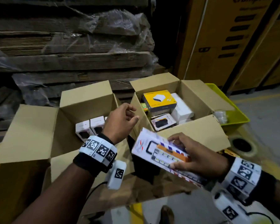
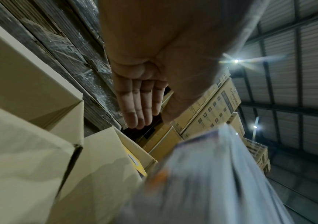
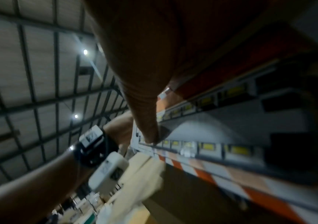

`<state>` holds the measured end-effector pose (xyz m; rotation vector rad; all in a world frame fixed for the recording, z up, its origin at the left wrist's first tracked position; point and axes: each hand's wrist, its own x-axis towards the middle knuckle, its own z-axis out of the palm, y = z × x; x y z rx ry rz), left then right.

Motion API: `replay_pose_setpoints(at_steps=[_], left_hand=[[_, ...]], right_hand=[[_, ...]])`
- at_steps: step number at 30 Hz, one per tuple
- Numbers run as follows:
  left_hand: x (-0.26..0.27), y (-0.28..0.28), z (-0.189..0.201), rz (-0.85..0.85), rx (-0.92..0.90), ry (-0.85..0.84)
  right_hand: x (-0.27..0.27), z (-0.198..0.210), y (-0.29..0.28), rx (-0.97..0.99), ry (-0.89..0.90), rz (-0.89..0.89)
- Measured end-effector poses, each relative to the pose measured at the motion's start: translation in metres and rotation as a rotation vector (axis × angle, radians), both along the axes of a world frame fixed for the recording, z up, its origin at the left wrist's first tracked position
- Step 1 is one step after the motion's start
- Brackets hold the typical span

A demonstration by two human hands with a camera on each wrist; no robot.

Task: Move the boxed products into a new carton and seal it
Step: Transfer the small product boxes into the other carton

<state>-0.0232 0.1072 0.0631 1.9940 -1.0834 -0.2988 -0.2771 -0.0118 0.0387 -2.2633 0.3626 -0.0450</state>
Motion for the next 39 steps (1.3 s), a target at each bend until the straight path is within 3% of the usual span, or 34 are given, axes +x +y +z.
replay_pose_setpoints(at_steps=[9, 16, 25, 29, 34, 39], left_hand=[[-0.009, 0.011, -0.012, -0.064, 0.001, 0.021], [-0.011, 0.007, -0.018, -0.095, 0.029, 0.051], [-0.013, -0.007, -0.016, -0.115, 0.044, 0.048], [-0.012, -0.016, -0.015, -0.132, 0.039, 0.046], [-0.015, -0.033, -0.012, -0.169, 0.016, 0.04], [-0.028, -0.054, -0.015, -0.214, 0.013, 0.039]], right_hand=[[-0.026, -0.081, 0.064, -0.388, 0.043, -0.022], [-0.002, -0.152, 0.046, -0.613, 0.321, 0.023], [0.021, -0.185, 0.03, -0.524, 0.377, 0.064], [0.003, -0.17, 0.031, -0.487, 0.285, 0.047], [-0.038, -0.087, 0.051, -0.38, -0.063, 0.161], [-0.041, -0.014, 0.044, -0.359, -0.366, 0.067]])
